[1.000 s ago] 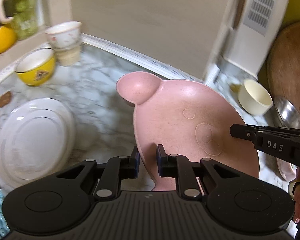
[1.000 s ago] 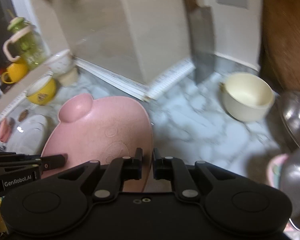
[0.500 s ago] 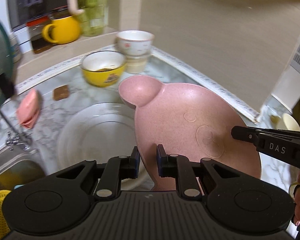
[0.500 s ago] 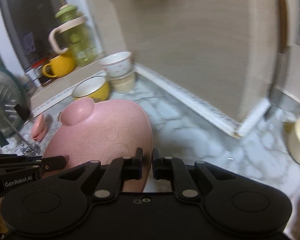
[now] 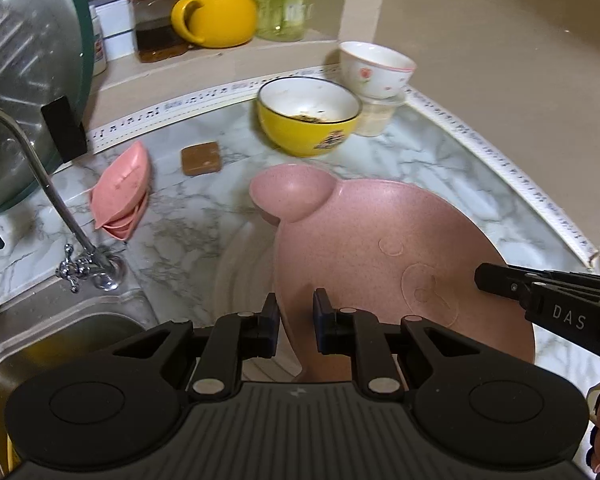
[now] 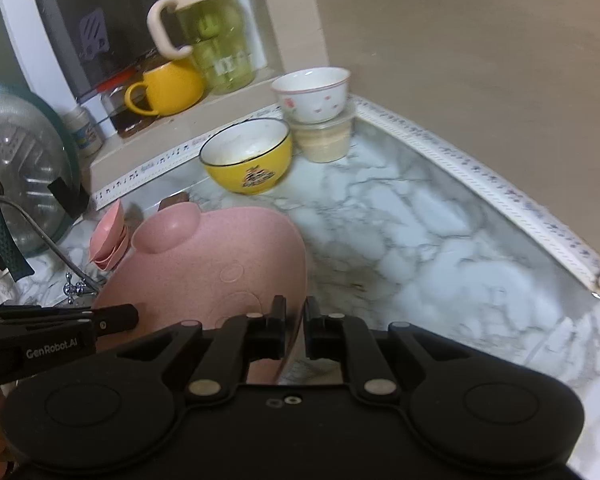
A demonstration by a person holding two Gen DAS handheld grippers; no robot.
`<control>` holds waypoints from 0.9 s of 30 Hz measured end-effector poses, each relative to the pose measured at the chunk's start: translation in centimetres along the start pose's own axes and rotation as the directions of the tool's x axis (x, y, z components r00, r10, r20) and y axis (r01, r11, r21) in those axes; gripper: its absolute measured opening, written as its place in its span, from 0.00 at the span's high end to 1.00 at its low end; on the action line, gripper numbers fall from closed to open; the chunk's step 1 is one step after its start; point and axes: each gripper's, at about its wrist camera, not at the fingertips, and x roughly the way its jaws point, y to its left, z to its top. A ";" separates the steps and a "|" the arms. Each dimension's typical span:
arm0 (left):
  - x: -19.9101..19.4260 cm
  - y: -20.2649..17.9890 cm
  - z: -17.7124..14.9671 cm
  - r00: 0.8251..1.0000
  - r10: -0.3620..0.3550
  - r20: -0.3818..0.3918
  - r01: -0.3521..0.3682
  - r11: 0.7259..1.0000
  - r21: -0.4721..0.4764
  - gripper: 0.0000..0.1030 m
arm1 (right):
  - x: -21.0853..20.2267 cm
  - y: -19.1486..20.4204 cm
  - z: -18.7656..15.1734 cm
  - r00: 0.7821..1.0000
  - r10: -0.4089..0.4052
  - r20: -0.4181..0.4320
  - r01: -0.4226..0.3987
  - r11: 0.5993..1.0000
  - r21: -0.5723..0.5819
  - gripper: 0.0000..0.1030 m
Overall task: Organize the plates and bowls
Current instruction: 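Carry the pink plate with both grippers over the stacked white plates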
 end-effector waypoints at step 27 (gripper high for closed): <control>4.8 3.9 0.2 0.999 0.034 -0.031 -0.034 0.999 -0.002 0.85 | 6.0 3.0 -0.7 0.997 0.019 -0.077 -0.023 0.999 -0.045 0.90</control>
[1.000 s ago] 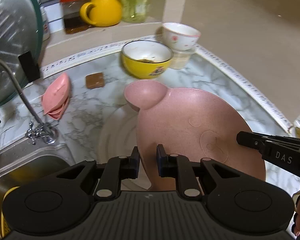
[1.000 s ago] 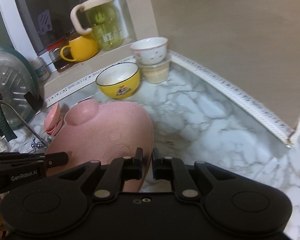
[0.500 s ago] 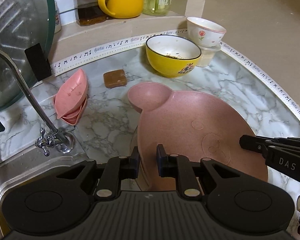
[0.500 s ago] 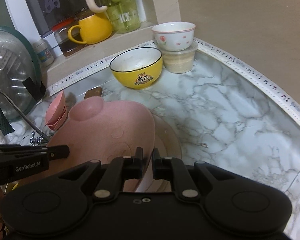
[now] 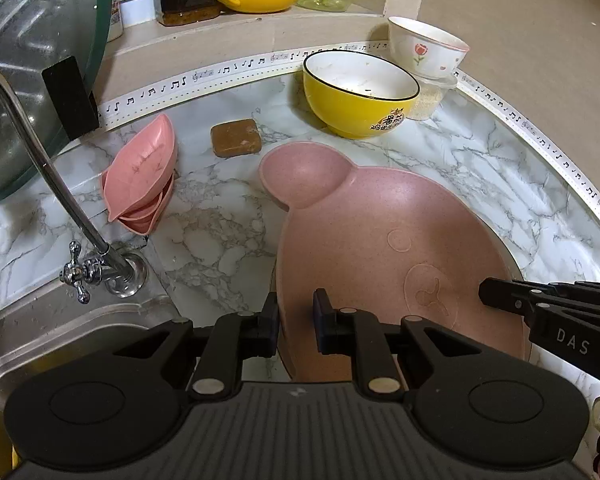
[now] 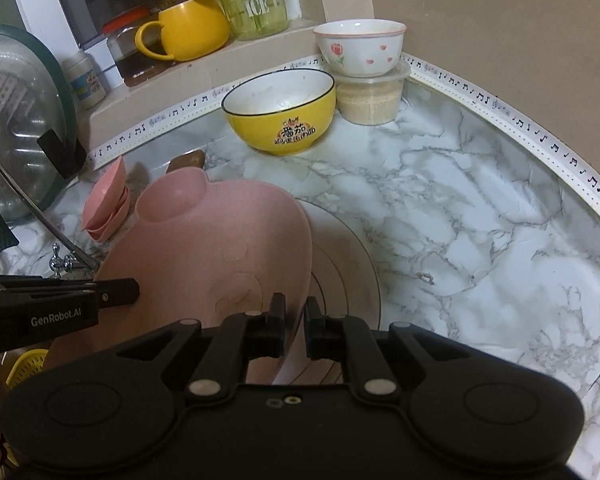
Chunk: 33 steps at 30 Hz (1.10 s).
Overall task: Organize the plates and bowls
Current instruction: 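Carry the pink plate with both grippers over the stacked white plates, then lower the pink plate with both grippers onto the white plates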
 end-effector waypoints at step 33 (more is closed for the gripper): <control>-1.7 -0.5 -1.1 1.000 0.010 0.030 -0.012 0.998 0.061 0.64 | -0.8 0.5 -0.8 1.000 -0.006 0.011 0.007 0.999 -0.050 0.62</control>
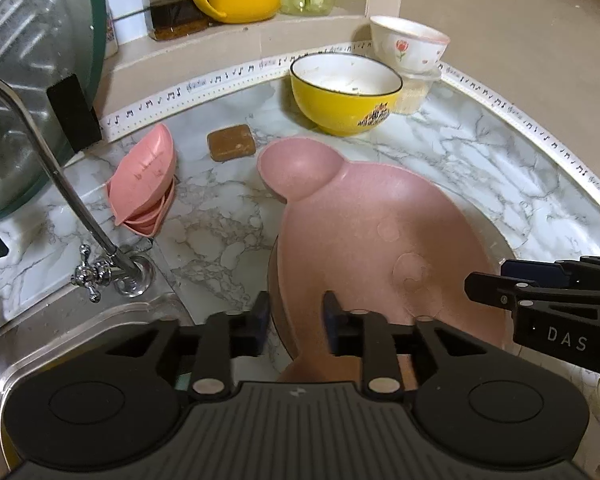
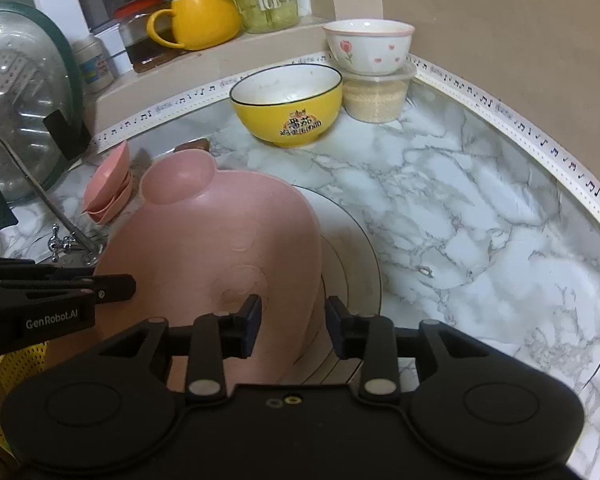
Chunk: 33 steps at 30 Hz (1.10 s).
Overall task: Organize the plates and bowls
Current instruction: 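Lower the pink plate with both grippers onto the white plates, then open both grippers and lift them away from the pink plate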
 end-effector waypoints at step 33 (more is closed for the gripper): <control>-11.6 -13.4 0.5 0.958 -0.229 0.171 0.192 0.959 0.208 0.41 | -16.3 -7.8 -2.7 0.974 -0.010 0.226 -0.005 0.998 0.066 0.11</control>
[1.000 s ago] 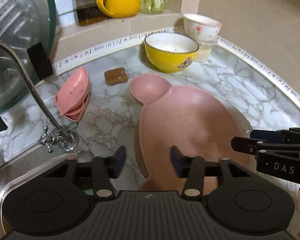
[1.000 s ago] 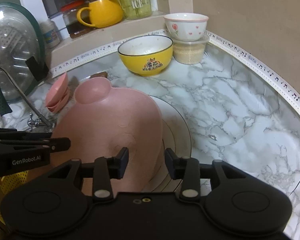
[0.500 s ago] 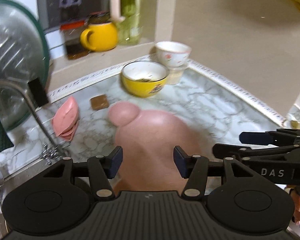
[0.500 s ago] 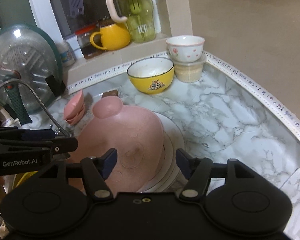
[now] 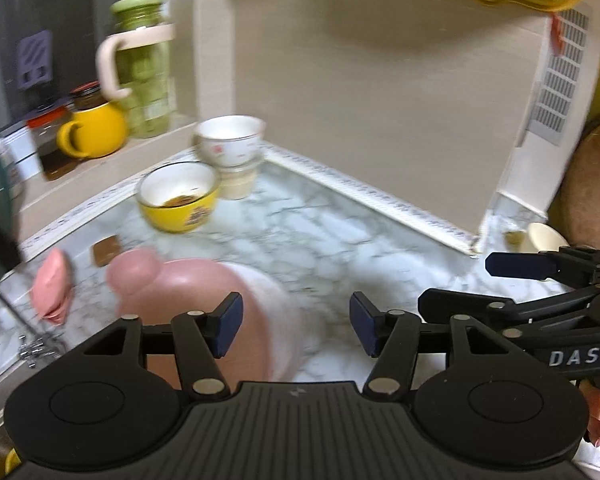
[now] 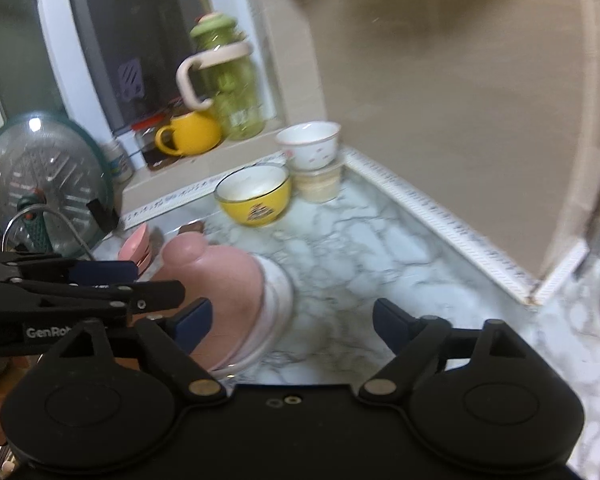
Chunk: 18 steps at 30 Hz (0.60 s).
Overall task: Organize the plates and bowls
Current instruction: 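Move both grippers to the rim of the large steel bowl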
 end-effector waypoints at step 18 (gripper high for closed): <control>1.7 -17.6 3.1 0.968 -0.251 0.014 0.241 0.943 0.227 0.26 | -11.9 -13.7 -2.7 0.949 -0.310 0.050 0.298 0.940 0.165 0.08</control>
